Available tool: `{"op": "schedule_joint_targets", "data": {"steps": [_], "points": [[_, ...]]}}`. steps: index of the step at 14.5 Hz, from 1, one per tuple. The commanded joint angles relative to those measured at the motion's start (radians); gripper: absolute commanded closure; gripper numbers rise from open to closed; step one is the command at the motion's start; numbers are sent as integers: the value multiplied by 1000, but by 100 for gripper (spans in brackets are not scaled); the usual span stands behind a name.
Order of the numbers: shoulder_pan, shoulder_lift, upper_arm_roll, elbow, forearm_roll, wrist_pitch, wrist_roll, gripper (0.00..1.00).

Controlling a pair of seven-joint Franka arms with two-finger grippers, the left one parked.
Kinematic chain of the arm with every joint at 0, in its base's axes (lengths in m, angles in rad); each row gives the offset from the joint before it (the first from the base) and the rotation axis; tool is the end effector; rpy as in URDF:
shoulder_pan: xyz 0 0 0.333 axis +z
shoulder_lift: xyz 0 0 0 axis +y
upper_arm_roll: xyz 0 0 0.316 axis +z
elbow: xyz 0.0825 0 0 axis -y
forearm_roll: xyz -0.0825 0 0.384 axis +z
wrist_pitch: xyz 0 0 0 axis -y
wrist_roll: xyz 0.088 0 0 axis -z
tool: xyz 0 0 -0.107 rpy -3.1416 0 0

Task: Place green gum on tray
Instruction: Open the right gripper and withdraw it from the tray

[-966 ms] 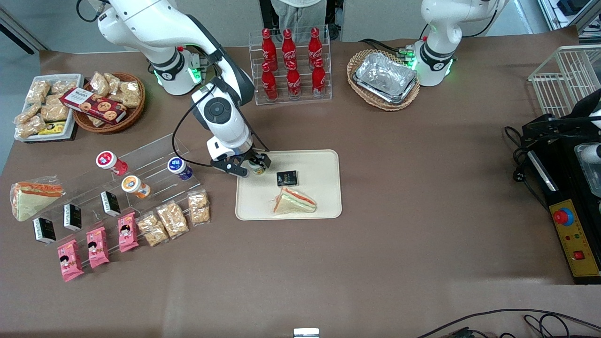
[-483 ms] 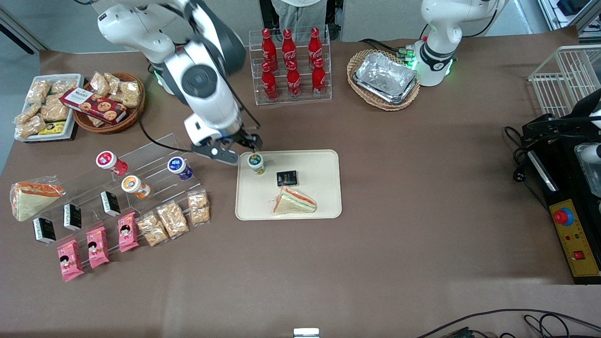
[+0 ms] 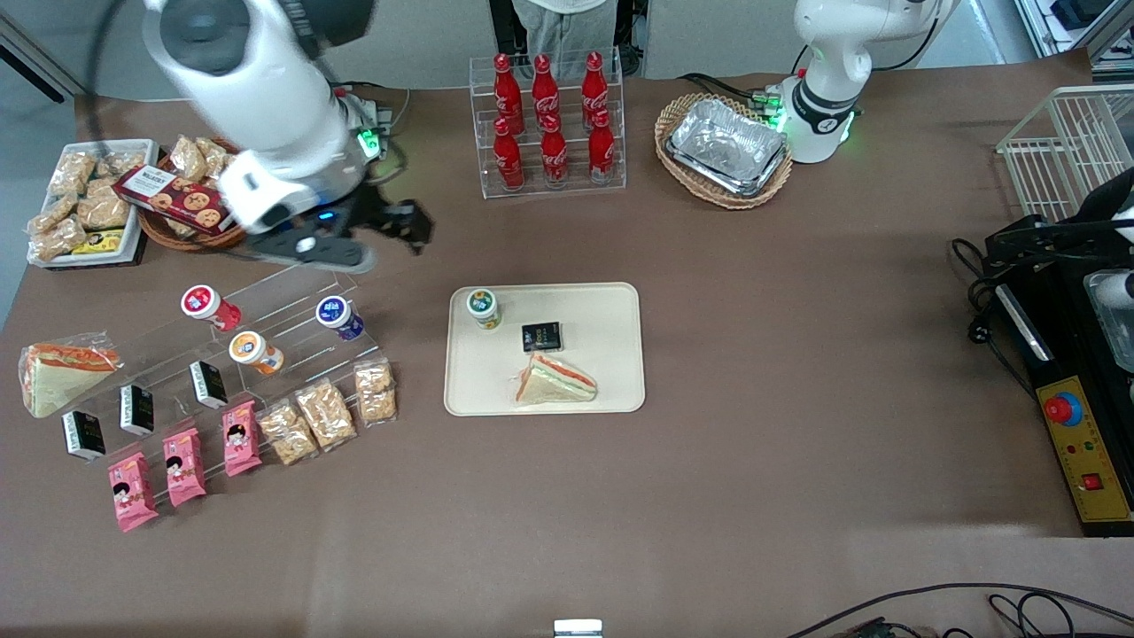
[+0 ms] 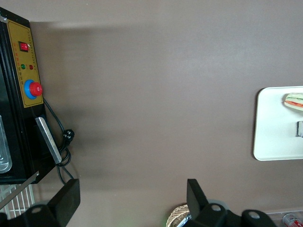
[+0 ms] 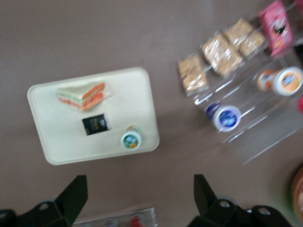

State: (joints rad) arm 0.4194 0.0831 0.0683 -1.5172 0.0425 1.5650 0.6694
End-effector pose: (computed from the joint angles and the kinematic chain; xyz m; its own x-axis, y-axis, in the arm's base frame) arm 0.5100 0.2738 0.6024 0.9819 -0.1806 -0.0574 -0.1818 -0.9832 -0.0160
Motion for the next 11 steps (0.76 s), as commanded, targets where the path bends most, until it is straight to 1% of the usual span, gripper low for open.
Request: {"op": "schedule_joint_targets", "data": {"steps": [1, 2, 3, 4, 6, 7, 9, 11], "points": [[-253, -51, 31, 19, 4, -34, -313, 0], [-308, -62, 31, 16, 2, -34, -400, 0], [-356, -65, 31, 15, -16, -34, -474, 0], [-396, -65, 28, 15, -36, -34, -549, 0], [-456, -57, 22, 15, -46, -26, -670, 0], [-462, -54, 9, 15, -46, -22, -683, 0], [-452, -45, -48, 17, -41, -17, -683, 0], [-452, -40, -53, 19, -36, -19, -683, 0]]}}
